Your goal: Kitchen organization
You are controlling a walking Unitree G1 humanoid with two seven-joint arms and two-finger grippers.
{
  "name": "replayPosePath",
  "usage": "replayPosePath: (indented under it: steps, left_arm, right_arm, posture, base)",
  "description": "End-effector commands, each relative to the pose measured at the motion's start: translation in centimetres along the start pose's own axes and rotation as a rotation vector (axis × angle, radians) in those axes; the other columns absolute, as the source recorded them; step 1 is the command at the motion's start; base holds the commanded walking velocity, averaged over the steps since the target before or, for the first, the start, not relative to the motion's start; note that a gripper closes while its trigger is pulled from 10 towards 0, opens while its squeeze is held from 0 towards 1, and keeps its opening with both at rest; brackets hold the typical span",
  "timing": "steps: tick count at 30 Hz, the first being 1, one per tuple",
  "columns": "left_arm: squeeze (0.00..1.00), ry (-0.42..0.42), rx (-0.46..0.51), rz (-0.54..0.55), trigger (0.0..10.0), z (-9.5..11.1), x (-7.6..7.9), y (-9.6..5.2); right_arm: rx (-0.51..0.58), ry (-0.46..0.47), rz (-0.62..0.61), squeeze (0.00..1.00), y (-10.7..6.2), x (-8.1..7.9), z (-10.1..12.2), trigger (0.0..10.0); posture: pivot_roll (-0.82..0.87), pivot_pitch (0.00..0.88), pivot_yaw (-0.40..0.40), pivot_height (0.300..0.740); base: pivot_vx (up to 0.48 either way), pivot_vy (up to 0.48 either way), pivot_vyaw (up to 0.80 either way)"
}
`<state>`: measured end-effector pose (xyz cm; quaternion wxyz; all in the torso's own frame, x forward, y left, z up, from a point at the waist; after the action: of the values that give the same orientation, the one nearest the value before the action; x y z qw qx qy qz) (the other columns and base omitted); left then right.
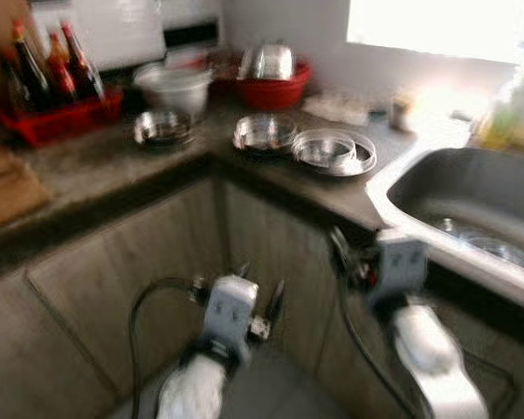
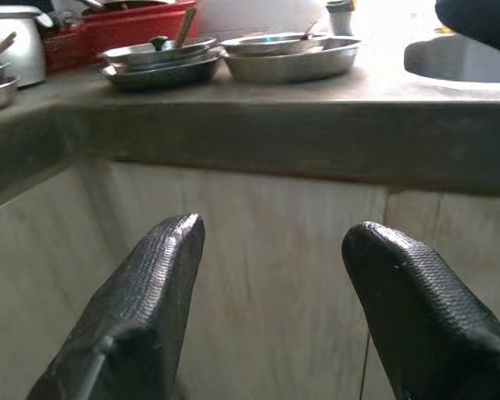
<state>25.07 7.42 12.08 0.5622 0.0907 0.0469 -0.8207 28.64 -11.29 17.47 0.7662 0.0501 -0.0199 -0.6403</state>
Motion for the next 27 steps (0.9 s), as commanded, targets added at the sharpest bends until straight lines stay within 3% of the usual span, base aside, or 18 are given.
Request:
replayPosePath:
  steps: [1,15,27]
  left_arm:
    - [0.00,-0.013,0.018,-0.026,10.0,0.6,0.9,0.3]
    - [0.00,-0.018,0.016,-0.025,10.0,0.6,0.9,0.4]
    - [0.00,-0.031,0.002,-0.029,10.0,0.4,0.9,0.5]
  right_arm:
    - [-0.009,-0.006,-0.034,0.00,-0.1,1.0,-0.1,10.0]
    - [0.034,-0.013,-0.026,0.00,0.8,1.6,1.0,10.0]
    - [0.058,-0.058,0.033,0.00,2.4,2.7,1.8,10.0]
  posture:
    - [0.11,0.000,-0.038,0.740]
    - [0.11,0.000,-0.041,0.740]
    - [0.11,0.004,-0.039,0.740]
  base:
    - [0.322,0.000,0.00]
    - [0.318,0.000,0.00]
    - [0.000,0.000,0.00]
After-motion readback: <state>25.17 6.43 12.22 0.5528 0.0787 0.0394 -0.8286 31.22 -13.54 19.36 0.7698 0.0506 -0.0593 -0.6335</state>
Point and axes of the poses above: a point about 5 cm out from each wrist's last joint towards the gripper, its own y axis pointing out of the wrist towards the gripper, its own z axis along the axis of the wrist's last joint, x = y × z, the point moved 4 cm from there along y, pointing out of the wrist towards the gripper, and after that the axes turned 4 degrees about y, right-handed, at the moved point
